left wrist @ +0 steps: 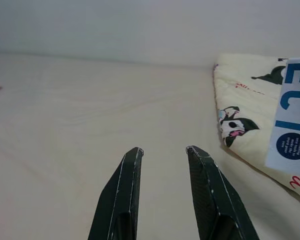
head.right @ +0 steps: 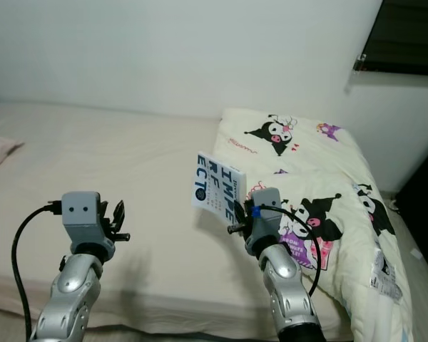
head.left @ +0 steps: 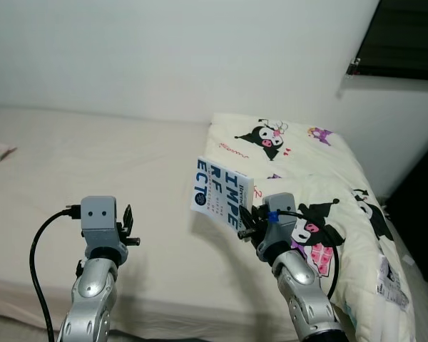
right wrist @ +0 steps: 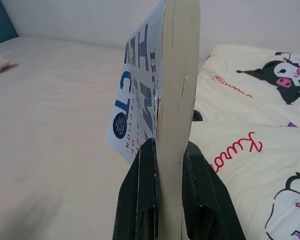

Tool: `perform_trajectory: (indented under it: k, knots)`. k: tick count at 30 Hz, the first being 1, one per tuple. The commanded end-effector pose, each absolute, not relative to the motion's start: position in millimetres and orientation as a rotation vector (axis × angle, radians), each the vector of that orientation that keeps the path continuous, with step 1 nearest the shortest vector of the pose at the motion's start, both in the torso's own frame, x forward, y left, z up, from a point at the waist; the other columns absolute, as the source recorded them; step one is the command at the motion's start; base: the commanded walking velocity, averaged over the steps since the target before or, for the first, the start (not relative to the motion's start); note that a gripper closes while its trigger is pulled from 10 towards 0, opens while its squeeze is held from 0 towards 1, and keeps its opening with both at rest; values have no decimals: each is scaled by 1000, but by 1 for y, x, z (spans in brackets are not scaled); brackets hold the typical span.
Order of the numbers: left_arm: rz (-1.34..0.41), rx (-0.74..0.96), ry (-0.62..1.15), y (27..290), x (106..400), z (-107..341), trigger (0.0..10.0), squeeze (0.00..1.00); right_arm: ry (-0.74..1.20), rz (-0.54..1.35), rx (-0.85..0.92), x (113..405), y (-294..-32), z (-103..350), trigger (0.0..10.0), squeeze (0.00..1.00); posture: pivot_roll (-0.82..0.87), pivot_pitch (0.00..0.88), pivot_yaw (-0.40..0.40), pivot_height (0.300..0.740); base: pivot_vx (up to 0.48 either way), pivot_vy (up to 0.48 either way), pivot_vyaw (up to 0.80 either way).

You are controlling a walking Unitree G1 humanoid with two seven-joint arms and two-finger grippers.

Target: Clean up the room

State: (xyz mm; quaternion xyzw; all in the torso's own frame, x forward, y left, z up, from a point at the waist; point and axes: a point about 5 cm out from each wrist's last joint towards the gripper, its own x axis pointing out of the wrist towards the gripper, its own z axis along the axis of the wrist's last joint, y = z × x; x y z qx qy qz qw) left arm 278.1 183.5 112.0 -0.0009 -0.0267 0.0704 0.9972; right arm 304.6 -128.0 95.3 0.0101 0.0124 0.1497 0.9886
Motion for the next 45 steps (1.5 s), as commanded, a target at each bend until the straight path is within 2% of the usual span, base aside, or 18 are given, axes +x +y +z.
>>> perform_trajectory:
  k: [1, 8, 23, 45]
  knots:
    - [142, -10, -20, 183, 276, 105, 10000, 0, 13, 290, 13, 304, -129, 95, 10000, 0, 54, 77, -66, 740, 0, 0, 0]
    - [114, -15, -17, 182, 276, 106, 10000, 0, 17, 252, 47, 305, -137, 94, 10000, 0, 51, 75, -65, 740, 0, 0, 0]
    - [64, -3, -39, 176, 280, 111, 10000, 0, 17, 262, 48, 305, -134, 93, 10000, 0, 52, 55, -64, 740, 0, 0, 0]
    - [45, -3, -38, 176, 282, 113, 10000, 0, 24, 245, 69, 305, -136, 92, 10000, 0, 54, 59, -54, 740, 0, 447, 0]
